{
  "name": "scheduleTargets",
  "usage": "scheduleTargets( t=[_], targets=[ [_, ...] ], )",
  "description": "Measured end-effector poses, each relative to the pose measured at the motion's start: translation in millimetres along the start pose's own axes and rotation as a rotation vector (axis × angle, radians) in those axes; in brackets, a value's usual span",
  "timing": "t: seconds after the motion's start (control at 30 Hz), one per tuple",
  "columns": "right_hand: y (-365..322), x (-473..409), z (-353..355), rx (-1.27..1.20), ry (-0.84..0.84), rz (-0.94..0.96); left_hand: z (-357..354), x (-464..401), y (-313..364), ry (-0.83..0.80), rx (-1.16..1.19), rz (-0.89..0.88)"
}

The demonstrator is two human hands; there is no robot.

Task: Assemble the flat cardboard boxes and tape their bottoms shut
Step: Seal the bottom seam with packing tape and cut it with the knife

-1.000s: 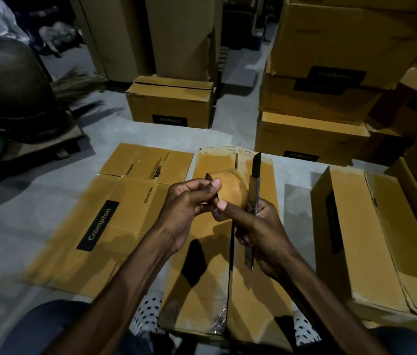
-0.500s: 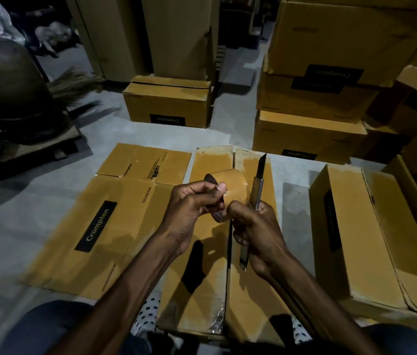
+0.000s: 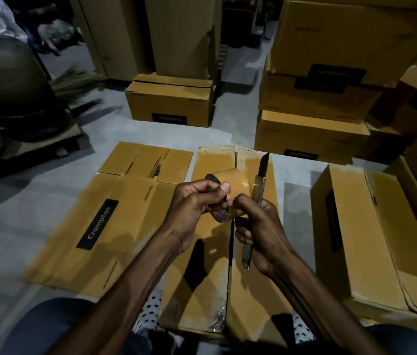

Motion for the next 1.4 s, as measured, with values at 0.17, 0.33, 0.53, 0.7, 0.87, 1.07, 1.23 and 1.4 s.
scheduleTargets(
  t=[0.17,0.33,0.53,0.7,0.87,1.07,1.23,1.4],
  targets=[
    [0.7,-0.9,1.1,-0.016,0.000,0.013,-1.8,1.2,1.0,0.004,0.012,0.016],
    [1.2,1.4,-0.9,-0.044,-0.009,0.029,-3.4,1.9,3.9,0.010,0.018,0.018],
    [-2.1,1.8,-2.2,-0.018,-0.031,0.053,-2.1,2.3,6.1,-0.011,0.054,0.016],
    [-2.1,1.5,-2.3,0.003,0.005,0.050,-1.4,1.6,5.7,-0.006,0.058,0.018],
    [3.0,2.9,-4.0,-0.030,0.011,0.058,-1.6,0.8,6.9,0.010,0.063,0.007],
    [-3.2,0.9,-1.8,-0.007,-0.081,0.045,1.0,-0.5,7.2,-0.006,0.089,0.015],
    [-3.3,0.6,-1.9,0.034,-0.057,0.039,-0.5,-0.1,6.6,-0.011,0.076,0.017],
    [-4.7,1.9,0.2,0.018,-0.043,0.034,-2.1,0.2,5.5,-0.024,0.083,0.013]
  ],
)
Point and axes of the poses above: each hand's wrist, its own x-axis away from the middle knuckle, its own z-axis out of the back of the hand, y = z × x, the point moved 2 cm from there along -x, towards the middle knuckle, and after that the axes turned 12 degrees about z, right-handed, at the moved point
